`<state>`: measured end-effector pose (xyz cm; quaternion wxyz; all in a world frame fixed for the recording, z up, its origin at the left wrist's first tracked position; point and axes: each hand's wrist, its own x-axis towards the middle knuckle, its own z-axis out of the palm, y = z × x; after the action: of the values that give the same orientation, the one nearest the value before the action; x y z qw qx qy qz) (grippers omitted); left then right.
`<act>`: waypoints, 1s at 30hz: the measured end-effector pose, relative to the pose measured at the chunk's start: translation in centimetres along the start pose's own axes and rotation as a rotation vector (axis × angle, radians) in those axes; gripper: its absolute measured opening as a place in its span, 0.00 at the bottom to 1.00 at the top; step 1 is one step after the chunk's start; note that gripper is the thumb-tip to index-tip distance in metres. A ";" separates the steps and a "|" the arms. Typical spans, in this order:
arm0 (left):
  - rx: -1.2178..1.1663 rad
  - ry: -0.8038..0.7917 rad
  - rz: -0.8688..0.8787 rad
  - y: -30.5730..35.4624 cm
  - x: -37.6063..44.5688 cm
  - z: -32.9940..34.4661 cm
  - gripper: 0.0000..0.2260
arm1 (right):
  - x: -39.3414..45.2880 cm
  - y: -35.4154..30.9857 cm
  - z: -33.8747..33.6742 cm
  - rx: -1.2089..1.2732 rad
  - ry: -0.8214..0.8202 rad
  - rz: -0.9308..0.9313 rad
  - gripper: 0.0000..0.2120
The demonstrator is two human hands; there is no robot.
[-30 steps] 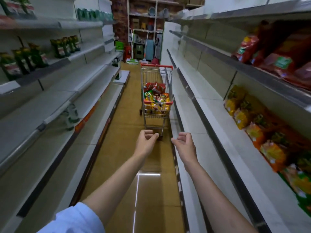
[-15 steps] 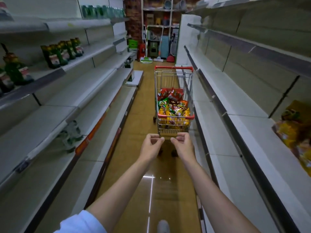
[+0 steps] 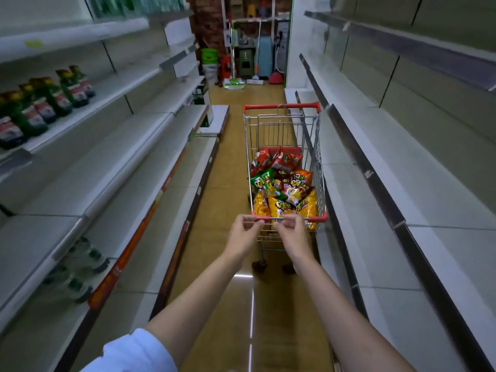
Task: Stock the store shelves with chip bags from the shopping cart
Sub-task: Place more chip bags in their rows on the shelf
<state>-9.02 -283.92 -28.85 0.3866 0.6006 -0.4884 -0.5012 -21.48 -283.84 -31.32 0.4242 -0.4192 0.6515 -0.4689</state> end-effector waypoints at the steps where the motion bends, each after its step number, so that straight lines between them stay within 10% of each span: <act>1: -0.003 -0.008 -0.020 -0.1 1.5 0.3 0.07 | 1.3 0.3 -0.1 -0.010 0.008 0.013 0.13; 30: 0.229 -0.335 -0.486 -7.4 42.0 13.2 0.12 | 37.3 11.2 0.3 -0.195 0.245 0.560 0.18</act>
<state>-19.64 -322.80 -48.00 0.0998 0.6484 -0.4407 -0.6127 -33.58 -316.81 -48.14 0.4131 -0.2025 0.8296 -0.3164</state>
